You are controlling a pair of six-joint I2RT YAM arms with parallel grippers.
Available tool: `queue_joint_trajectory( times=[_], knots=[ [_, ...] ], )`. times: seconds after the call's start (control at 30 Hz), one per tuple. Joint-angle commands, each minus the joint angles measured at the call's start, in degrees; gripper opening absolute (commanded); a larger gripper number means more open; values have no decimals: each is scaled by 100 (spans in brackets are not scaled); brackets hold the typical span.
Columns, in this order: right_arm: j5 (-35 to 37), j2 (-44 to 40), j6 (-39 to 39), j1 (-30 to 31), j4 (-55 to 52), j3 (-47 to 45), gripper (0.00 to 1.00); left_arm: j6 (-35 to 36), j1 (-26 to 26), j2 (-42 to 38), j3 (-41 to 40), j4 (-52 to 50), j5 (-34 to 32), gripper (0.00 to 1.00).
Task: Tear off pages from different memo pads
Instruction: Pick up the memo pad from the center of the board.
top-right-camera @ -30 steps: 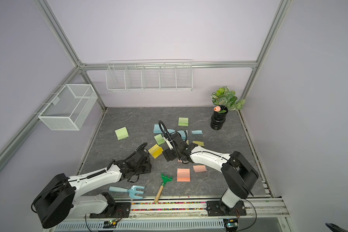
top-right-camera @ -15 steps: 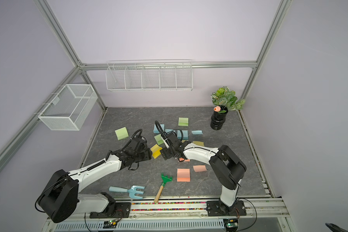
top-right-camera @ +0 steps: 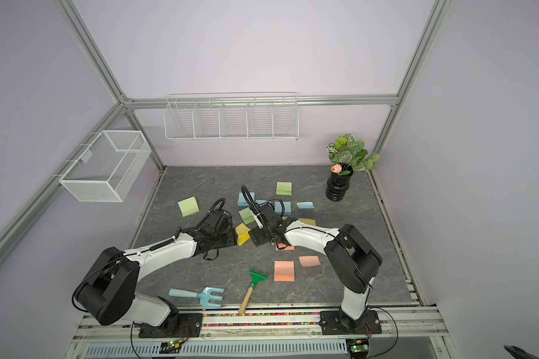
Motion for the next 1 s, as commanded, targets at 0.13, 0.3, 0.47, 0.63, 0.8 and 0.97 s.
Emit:
queue_joint_trajectory(
  times=[0.13, 0.3, 0.47, 0.63, 0.8, 0.97],
  knots=[
    [-112, 225, -23, -30, 44, 159, 89, 15, 175, 107, 211, 32, -104, 62],
    [-97, 432, -48, -24, -58, 410, 89, 31, 216, 60, 161, 34, -106, 62],
    [-68, 679, -179, -20, -209, 803, 89, 31, 236, 15, 139, 65, -44, 62],
    [-26, 1039, -358, -20, -512, 1291, 89, 49, 254, 9, 162, 62, -32, 62],
    [82, 1303, -698, -3, -616, 1500, 89, 46, 298, -63, 145, 49, -30, 62],
    [26, 1427, -1213, 58, -574, 1653, 89, 32, 334, -191, 149, 20, 8, 62]
  ],
)
